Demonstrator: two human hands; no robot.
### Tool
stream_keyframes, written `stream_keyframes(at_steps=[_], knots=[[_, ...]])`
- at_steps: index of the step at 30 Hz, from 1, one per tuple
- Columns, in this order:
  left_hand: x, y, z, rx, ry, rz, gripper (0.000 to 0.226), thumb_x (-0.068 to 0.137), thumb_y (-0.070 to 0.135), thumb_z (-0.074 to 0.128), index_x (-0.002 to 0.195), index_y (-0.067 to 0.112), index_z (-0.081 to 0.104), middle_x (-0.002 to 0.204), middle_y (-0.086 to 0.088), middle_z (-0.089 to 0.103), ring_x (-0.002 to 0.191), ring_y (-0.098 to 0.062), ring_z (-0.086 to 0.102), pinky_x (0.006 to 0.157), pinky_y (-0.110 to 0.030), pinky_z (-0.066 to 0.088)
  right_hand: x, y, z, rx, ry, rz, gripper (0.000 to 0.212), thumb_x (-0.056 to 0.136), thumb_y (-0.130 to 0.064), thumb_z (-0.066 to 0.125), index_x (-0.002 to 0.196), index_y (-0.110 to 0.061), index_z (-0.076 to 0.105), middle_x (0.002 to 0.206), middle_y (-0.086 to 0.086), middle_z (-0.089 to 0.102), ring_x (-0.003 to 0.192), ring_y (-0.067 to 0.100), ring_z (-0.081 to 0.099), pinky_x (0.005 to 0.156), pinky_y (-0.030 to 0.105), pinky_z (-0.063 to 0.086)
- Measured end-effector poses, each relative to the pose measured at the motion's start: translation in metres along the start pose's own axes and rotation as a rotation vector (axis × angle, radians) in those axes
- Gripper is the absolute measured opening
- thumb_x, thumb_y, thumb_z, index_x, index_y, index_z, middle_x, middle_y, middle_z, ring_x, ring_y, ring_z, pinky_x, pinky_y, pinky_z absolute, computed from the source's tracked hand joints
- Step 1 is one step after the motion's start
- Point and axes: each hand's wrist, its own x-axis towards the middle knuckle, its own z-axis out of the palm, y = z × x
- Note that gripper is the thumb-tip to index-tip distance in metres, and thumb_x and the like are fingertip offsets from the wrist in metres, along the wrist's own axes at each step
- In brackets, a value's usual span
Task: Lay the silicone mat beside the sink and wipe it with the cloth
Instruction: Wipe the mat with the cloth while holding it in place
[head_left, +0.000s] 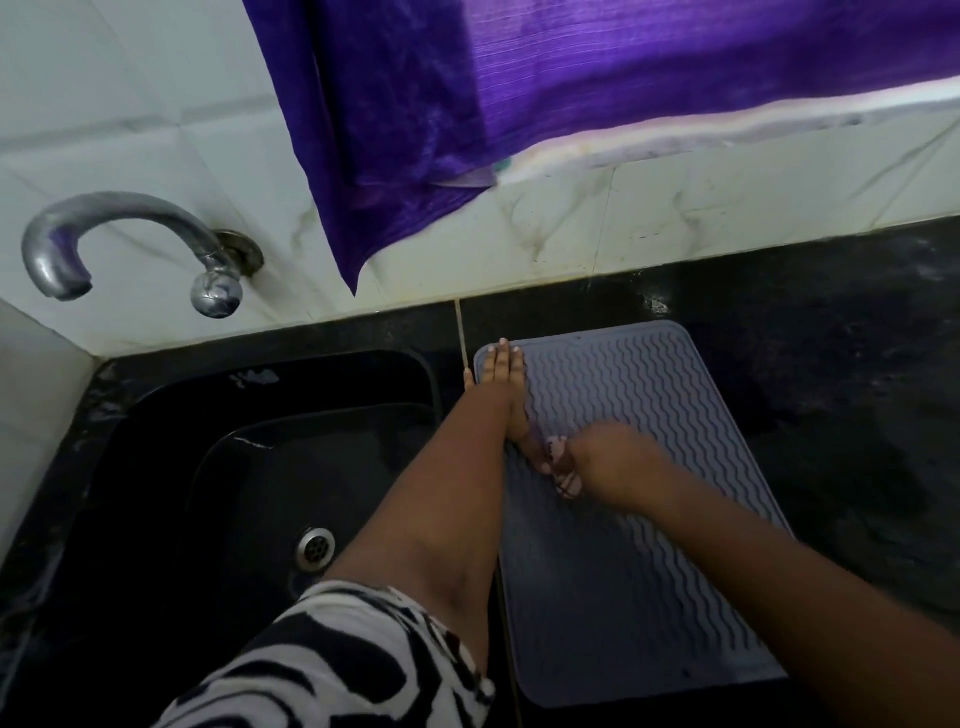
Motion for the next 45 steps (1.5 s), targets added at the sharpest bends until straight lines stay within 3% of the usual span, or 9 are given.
stream_keyframes(at_steps=[3,7,13,21,27,33,37,41,45], knots=[[0.0,-0.005,-0.018,-0.076,-0.108,0.029,0.134,0.069,0.071,0.066,0.149,0.009,-0.023,0.155,-0.011,-0.032,0.145,-0.03,-0.025,0.12,-0.05,-0.004,0.015,0.015,-0.041,0.212,-0.025,0.051,0.021,0.088,-0.024,0.063,0.109,-0.022,0.061,0.111,0.001,0.06,0.095,0.014,0.056,0.078,0.027,0.046],[0.006,-0.013,-0.03,-0.406,-0.092,0.062,0.078,0.096,0.037,0.045,0.154,0.018,-0.003,0.16,-0.004,-0.021,0.148,-0.024,-0.017,0.119,-0.044,0.001,0.051,0.015,-0.048,0.185,0.137,0.078,0.041,0.09,-0.014,0.06,0.13,-0.02,0.056,0.132,0.008,0.056,0.121,0.026,0.053,0.105,0.042,0.044],[0.014,0.0,-0.006,-0.208,-0.002,0.003,0.072,0.101,0.049,0.026,0.152,0.018,-0.015,0.158,-0.001,-0.028,0.147,-0.023,-0.022,0.119,-0.051,-0.008,0.008,-0.009,0.029,0.114,0.215,0.097,0.056,0.096,-0.033,0.046,0.147,-0.019,0.028,0.14,0.011,0.042,0.119,0.037,0.041,0.103,0.05,0.039],[0.008,0.002,0.009,-0.294,0.157,0.022,0.068,0.102,0.048,0.022,0.153,0.019,-0.012,0.159,-0.001,-0.025,0.147,-0.022,-0.021,0.117,-0.05,-0.012,-0.057,0.004,0.005,0.318,-0.158,-0.09,0.018,0.09,-0.027,0.06,0.105,-0.019,0.067,0.106,0.002,0.066,0.094,0.016,0.063,0.086,0.033,0.053],[-0.046,0.016,0.06,-0.683,0.712,0.169,0.035,0.093,0.011,0.051,0.127,0.006,0.058,0.131,-0.016,0.057,0.125,-0.03,0.05,0.103,-0.033,0.04,0.004,-0.004,0.008,0.066,0.166,0.061,0.041,0.094,-0.031,0.049,0.134,-0.026,0.047,0.136,0.009,0.047,0.124,0.033,0.044,0.106,0.051,0.037],[-0.048,0.022,0.063,-0.215,0.437,0.159,0.051,0.104,0.034,0.032,0.15,0.013,0.03,0.162,-0.003,0.012,0.144,-0.027,0.019,0.116,-0.04,0.025,-0.057,-0.011,0.061,0.02,0.275,-0.037,0.032,0.094,-0.018,0.045,0.125,-0.014,0.055,0.126,0.013,0.054,0.114,0.035,0.05,0.09,0.048,0.043],[-0.049,0.028,0.065,-0.11,0.375,0.103,0.063,0.102,0.046,0.032,0.154,0.013,0.018,0.162,-0.003,0.006,0.144,-0.028,0.014,0.115,-0.042,0.027,-0.123,-0.015,0.078,-0.137,0.018,-0.258,0.037,0.098,-0.028,0.042,0.128,-0.011,0.056,0.128,0.008,0.056,0.111,0.027,0.054,0.098,0.035,0.04],[-0.054,0.029,0.073,-0.126,0.356,0.085,0.064,0.102,0.047,0.025,0.155,0.016,0.005,0.163,-0.003,-0.004,0.147,-0.028,0.003,0.119,-0.043,0.018,-0.133,-0.025,0.047,0.074,-0.214,-0.146,0.027,0.09,-0.027,0.061,0.111,-0.012,0.068,0.115,0.005,0.067,0.103,0.02,0.062,0.09,0.03,0.051],[-0.073,0.026,0.1,-0.197,0.541,0.126,0.057,0.102,0.043,0.032,0.154,0.024,0.018,0.162,-0.003,0.012,0.148,-0.026,0.008,0.118,-0.041,0.022,-0.095,-0.021,0.014,0.259,0.08,-0.033,0.032,0.093,-0.029,0.054,0.119,-0.014,0.065,0.124,0.009,0.063,0.113,0.026,0.057,0.1,0.038,0.046]])
